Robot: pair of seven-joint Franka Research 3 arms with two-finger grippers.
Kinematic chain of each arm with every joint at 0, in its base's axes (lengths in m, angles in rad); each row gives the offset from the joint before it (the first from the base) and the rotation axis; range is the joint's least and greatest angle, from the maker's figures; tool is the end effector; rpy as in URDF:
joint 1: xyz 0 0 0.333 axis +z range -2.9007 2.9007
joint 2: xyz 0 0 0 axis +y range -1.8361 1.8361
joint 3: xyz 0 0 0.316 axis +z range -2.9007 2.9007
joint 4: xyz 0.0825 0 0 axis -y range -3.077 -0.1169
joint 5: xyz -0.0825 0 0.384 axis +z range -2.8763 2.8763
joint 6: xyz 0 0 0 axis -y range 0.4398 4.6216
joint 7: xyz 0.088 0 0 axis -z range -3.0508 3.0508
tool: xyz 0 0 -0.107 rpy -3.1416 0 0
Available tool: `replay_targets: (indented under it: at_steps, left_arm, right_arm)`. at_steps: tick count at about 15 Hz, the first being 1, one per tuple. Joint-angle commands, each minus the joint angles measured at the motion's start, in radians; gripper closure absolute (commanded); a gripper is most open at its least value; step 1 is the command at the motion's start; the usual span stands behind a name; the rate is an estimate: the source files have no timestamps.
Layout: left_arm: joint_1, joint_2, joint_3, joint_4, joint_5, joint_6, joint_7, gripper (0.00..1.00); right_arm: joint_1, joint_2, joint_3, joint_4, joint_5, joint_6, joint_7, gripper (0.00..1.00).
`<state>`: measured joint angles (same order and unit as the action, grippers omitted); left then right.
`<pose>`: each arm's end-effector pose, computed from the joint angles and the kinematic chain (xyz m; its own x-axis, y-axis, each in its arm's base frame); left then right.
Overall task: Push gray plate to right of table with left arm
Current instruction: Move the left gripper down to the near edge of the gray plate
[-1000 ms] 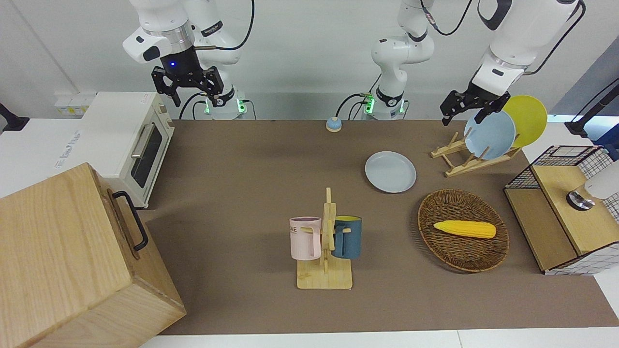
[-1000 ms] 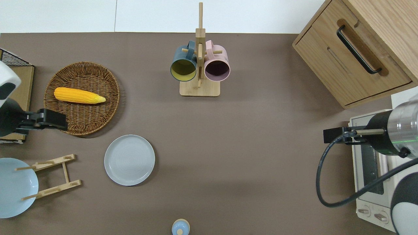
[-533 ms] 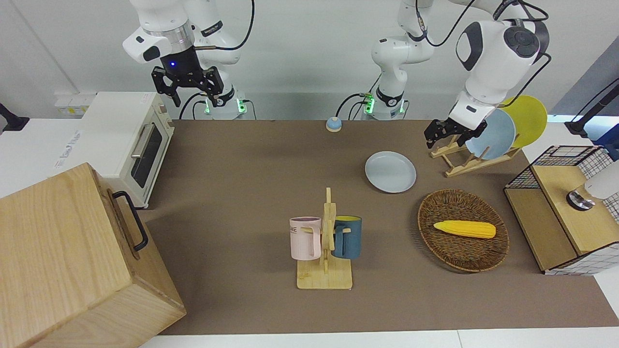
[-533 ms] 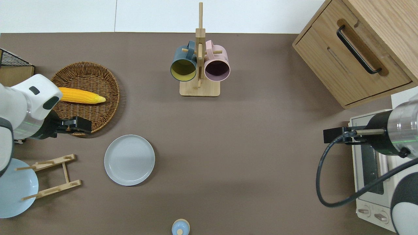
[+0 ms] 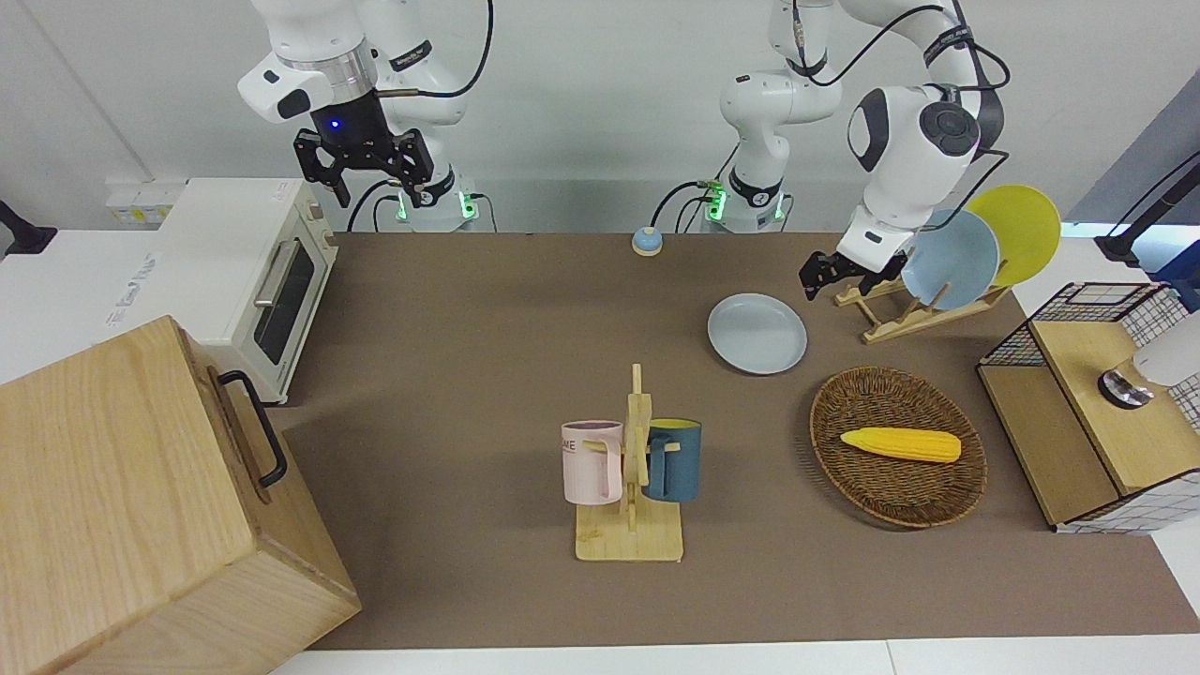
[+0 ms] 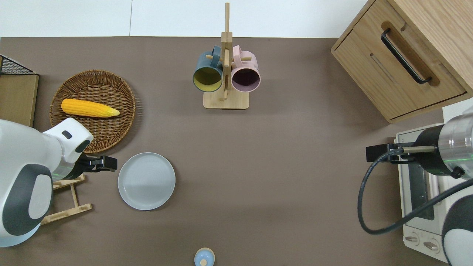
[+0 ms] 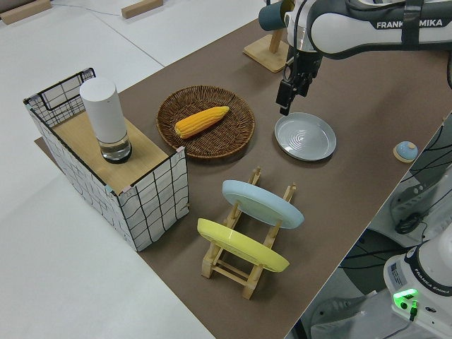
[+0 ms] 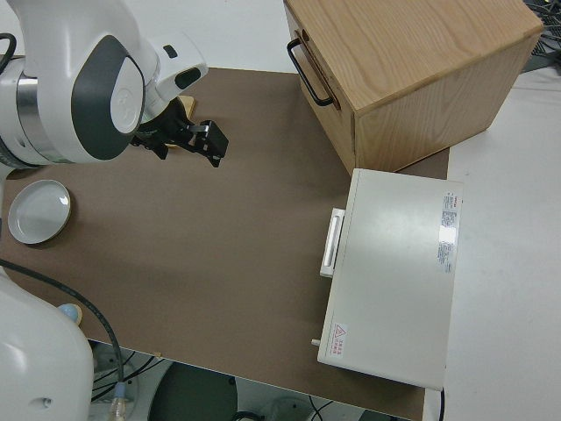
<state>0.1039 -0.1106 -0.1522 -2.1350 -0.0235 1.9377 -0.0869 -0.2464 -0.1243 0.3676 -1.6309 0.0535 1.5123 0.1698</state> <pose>0.5063 -0.0275 0.4472 0.9949 0.0496 -0.0878 0.0495 -0.9988 -0.0033 0.5059 0.0807 0.6526 0.9988 -0.0482 -0.0040 -0.0482 -0.9988 -0.0083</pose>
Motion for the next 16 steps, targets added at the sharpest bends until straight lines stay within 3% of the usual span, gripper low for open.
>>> replay_targets:
  at_steps: [1, 6, 8, 11, 14, 16]
  left_arm:
    - [0.023, -0.043, -0.012, -0.15, 0.016, 0.116, 0.01, 0.01]
    - [0.033, -0.031, -0.013, -0.268, 0.011, 0.214, 0.01, 0.01]
    - [0.037, -0.011, -0.013, -0.363, 0.01, 0.349, 0.01, 0.01]
    - [0.037, -0.003, -0.013, -0.384, 0.01, 0.377, 0.016, 0.04]
    - [0.034, 0.044, -0.013, -0.394, 0.005, 0.424, 0.026, 0.19]
    - [0.031, 0.046, -0.015, -0.396, -0.003, 0.429, 0.024, 0.42]
  right_arm:
    - [-0.03, -0.028, 0.017, -0.027, 0.022, -0.001, 0.011, 0.005]
    - [-0.03, -0.028, 0.017, -0.027, 0.022, -0.001, 0.011, 0.005]
    - [-0.03, -0.028, 0.017, -0.027, 0.022, -0.001, 0.011, 0.005]
    - [-0.03, -0.028, 0.017, -0.027, 0.022, -0.001, 0.011, 0.005]
    - [-0.03, -0.028, 0.017, -0.027, 0.022, -0.001, 0.011, 0.005]
    - [-0.03, -0.028, 0.017, -0.027, 0.022, -0.001, 0.011, 0.005]
